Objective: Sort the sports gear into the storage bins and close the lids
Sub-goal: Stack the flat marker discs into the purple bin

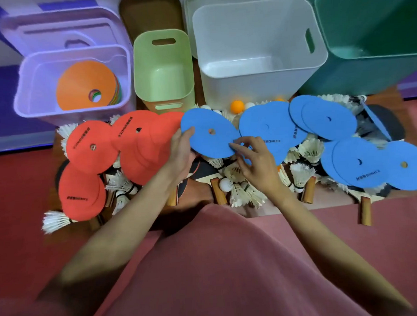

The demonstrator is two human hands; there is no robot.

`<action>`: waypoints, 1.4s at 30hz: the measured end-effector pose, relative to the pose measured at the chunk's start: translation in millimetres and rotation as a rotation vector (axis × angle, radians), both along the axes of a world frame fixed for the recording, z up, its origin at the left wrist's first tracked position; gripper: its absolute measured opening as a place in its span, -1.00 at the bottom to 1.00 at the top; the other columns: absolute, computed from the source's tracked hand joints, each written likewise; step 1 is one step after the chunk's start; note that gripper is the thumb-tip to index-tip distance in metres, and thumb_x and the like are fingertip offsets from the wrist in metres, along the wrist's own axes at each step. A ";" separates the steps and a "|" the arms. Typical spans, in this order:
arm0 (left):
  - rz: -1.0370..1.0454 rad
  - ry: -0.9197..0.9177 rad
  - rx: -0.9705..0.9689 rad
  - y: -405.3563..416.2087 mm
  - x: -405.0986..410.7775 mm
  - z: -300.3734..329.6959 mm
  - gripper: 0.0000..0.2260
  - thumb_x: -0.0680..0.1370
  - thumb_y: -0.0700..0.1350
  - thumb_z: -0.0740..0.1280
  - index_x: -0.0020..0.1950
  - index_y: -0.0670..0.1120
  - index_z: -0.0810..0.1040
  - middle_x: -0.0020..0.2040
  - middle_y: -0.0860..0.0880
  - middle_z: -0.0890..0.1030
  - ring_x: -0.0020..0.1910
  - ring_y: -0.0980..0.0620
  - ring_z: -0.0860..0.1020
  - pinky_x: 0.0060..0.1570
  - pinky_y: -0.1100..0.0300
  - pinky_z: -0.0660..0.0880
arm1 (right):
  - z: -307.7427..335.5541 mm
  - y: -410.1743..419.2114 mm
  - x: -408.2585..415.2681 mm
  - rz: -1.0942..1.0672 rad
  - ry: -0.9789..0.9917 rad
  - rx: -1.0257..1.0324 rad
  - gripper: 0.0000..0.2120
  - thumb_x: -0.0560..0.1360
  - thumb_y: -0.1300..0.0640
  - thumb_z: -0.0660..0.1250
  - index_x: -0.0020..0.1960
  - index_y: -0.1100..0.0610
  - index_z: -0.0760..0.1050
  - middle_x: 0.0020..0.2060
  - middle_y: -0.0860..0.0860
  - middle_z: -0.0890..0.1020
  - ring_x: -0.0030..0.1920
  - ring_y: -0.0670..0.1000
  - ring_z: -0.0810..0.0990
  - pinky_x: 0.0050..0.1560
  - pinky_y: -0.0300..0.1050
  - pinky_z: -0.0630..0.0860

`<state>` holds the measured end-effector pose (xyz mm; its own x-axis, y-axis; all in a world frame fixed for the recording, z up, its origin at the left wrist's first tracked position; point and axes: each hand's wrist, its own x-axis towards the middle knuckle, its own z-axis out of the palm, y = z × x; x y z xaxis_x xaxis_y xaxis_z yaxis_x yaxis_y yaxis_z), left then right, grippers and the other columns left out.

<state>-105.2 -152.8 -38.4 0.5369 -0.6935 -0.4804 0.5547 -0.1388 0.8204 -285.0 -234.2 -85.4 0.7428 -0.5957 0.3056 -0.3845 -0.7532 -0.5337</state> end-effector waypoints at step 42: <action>0.180 0.049 0.136 -6.2 -24.0 7.9 -0.71 0.67 0.03 0.07 0.22 -0.07 0.48 0.02 0.01 0.63 -0.11 0.11 0.64 -0.20 0.20 0.59 | 42.1 -62.3 -43.0 -0.598 -0.384 0.567 -0.93 0.62 0.27 0.04 0.06 0.14 0.17 -0.44 0.08 0.38 -0.56 -0.09 0.41 -0.51 -0.13 0.41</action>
<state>-129.3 -159.1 -30.5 0.6196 -0.5158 -0.5917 0.6193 -0.1420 0.7722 -328.0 -296.5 -43.3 0.1692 -0.9855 0.0123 -0.3459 -0.0711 -0.9356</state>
